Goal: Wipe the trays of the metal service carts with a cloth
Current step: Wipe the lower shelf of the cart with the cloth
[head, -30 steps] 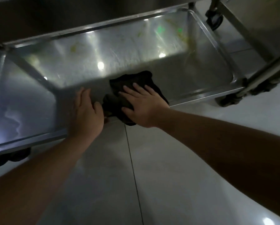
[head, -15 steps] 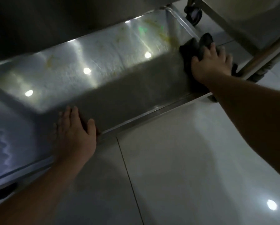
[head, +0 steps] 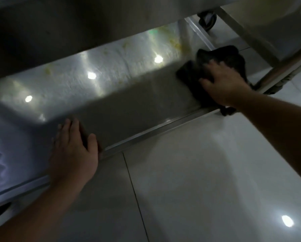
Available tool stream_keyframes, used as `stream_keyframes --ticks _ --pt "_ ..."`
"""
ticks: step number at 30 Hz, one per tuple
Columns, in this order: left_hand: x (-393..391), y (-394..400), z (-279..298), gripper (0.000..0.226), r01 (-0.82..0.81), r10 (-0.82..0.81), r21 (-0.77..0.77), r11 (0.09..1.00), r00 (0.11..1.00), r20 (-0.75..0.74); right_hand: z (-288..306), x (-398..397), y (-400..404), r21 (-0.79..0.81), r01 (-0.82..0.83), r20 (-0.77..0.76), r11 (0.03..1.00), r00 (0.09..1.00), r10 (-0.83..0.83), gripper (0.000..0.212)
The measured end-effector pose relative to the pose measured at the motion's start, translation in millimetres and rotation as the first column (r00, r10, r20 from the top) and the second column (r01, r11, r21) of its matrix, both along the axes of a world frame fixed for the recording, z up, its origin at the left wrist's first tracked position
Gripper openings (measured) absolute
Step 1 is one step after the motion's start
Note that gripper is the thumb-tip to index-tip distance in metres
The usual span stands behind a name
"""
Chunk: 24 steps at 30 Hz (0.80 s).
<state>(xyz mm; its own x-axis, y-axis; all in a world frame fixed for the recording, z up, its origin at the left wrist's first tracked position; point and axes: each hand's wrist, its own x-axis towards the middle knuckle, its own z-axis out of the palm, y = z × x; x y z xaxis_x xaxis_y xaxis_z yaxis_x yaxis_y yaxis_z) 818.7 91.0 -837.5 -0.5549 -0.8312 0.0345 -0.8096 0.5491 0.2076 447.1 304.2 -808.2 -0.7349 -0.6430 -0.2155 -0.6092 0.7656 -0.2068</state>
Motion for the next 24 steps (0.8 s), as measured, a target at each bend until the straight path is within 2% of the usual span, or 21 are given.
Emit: stream_keyframes --ticks 4,7,9,13,16,18,20,24 --pt "-1 1 1 0.078 0.005 -0.005 0.002 1.000 1.000 0.018 -4 -13 -25 -0.049 0.080 -0.002 0.996 0.997 -0.080 0.070" --pt "-3 2 1 0.079 -0.004 0.003 0.005 1.000 0.999 0.046 -6 -6 -74 -0.056 0.153 0.013 0.987 0.988 -0.153 0.074" --pt "-3 2 1 0.080 -0.012 0.012 0.006 1.000 0.998 0.062 -6 14 -113 -0.040 0.133 0.013 0.990 0.991 -0.133 0.075" --pt "-3 4 3 0.080 -0.035 0.034 0.019 0.999 0.997 0.065 -13 109 -180 -0.046 -0.180 -0.023 0.983 0.984 0.179 0.079" --pt "-2 3 3 0.073 -0.024 0.021 0.039 0.999 0.997 0.079 -15 165 -193 -0.059 -0.450 -0.018 0.891 0.893 0.449 0.081" --pt "0 2 2 0.068 -0.026 0.022 0.050 0.998 0.997 0.072 -19 163 -180 -0.070 -0.552 -0.024 0.831 0.834 0.552 0.079" --pt "0 3 3 0.069 -0.027 0.024 0.051 0.998 0.998 0.060 -20 130 -157 -0.075 -0.517 -0.072 0.853 0.856 0.512 0.076" --pt "-1 3 4 0.071 -0.047 0.046 0.043 0.998 0.999 0.020 -14 29 -78 -0.057 -0.113 -0.088 0.992 0.990 0.108 0.081"
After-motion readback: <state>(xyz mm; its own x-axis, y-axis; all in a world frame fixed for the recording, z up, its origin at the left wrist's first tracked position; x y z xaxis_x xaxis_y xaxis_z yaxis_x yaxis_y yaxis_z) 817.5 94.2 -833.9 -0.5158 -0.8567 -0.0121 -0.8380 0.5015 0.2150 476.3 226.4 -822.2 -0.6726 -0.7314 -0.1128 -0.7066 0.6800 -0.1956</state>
